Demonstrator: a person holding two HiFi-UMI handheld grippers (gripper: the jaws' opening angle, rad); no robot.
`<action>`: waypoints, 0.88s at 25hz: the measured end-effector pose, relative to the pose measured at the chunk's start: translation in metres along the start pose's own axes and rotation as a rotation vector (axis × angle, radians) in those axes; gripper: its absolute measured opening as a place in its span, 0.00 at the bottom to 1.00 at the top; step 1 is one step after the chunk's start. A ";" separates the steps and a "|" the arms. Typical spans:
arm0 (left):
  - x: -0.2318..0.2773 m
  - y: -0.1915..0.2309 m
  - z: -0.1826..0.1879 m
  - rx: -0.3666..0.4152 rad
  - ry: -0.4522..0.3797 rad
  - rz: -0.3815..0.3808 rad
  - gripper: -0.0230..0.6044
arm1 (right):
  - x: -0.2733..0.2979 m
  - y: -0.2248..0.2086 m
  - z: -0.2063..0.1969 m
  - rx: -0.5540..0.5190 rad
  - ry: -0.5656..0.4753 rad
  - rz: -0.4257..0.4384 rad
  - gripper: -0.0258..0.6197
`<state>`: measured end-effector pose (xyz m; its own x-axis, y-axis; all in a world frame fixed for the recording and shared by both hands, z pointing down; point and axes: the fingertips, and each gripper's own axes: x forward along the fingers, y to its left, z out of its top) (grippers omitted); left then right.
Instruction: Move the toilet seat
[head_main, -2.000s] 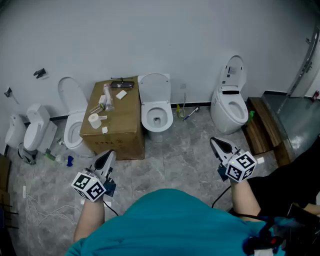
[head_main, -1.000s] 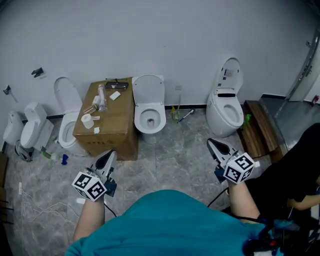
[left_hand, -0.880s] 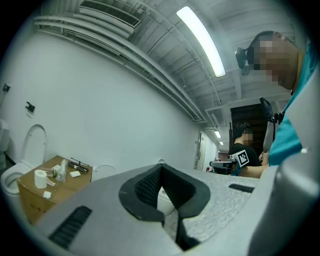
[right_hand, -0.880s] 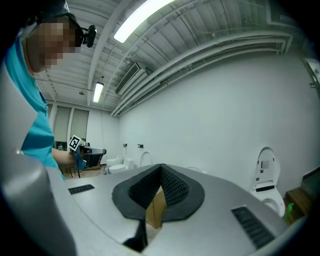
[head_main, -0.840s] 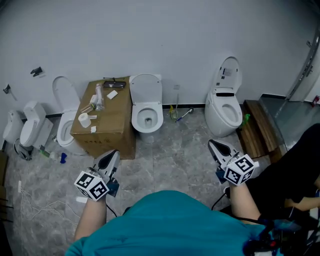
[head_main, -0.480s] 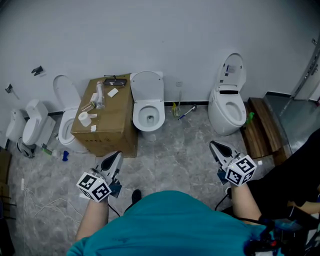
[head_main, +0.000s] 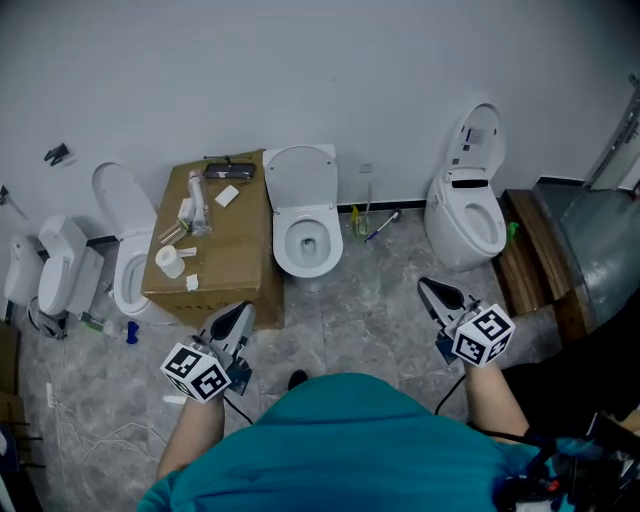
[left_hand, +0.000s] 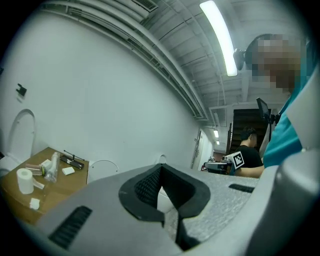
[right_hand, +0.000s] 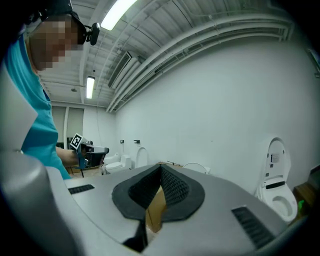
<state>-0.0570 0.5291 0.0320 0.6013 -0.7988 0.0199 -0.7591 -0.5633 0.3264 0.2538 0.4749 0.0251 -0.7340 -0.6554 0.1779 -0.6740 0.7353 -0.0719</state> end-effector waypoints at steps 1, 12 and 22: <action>0.007 0.017 0.006 0.004 0.011 -0.012 0.02 | 0.019 0.000 0.005 0.001 -0.001 -0.001 0.04; 0.069 0.171 0.065 0.042 0.049 -0.102 0.02 | 0.185 -0.017 0.049 -0.020 -0.003 -0.027 0.04; 0.125 0.220 0.061 0.014 0.075 -0.064 0.02 | 0.253 -0.082 0.048 0.012 0.013 0.018 0.04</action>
<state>-0.1640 0.2929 0.0483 0.6652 -0.7433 0.0704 -0.7216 -0.6159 0.3160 0.1189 0.2403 0.0287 -0.7452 -0.6393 0.1895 -0.6613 0.7450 -0.0874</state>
